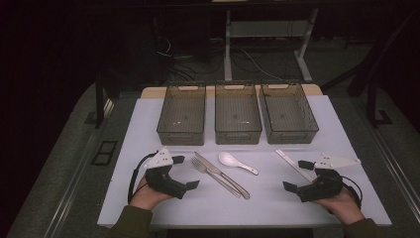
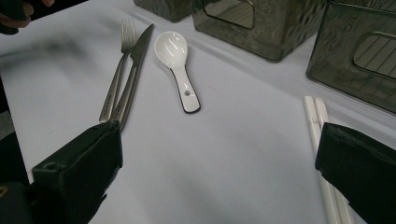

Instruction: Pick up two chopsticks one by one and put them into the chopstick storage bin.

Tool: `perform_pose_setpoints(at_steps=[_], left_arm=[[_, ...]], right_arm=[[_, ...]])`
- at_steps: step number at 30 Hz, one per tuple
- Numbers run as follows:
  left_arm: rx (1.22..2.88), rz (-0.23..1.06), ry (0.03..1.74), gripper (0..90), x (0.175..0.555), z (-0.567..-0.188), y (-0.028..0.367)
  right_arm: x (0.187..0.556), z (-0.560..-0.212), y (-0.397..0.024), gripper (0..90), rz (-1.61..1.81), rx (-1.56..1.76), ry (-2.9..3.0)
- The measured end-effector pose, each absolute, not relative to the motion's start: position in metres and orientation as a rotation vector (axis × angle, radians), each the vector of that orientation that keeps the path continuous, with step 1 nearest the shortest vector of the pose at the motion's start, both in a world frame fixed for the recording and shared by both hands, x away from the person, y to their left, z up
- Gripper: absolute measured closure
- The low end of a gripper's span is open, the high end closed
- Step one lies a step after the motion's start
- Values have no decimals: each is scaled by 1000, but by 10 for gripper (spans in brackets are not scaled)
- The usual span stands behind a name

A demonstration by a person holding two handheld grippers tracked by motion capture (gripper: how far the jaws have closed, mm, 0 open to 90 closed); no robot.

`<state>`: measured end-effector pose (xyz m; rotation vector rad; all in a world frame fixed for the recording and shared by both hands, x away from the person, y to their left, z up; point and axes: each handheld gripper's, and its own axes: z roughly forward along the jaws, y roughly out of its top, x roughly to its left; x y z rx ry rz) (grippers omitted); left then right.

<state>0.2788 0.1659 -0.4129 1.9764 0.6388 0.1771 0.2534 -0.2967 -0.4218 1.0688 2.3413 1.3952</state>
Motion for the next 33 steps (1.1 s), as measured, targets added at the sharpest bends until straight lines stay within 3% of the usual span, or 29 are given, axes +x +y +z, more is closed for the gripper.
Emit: perform_pose_setpoints(at_steps=[33], left_arm=[[1984,168,614,0,277,-414,161]], right_arm=[[273,-403,-317,7,1228,1128,2369]])
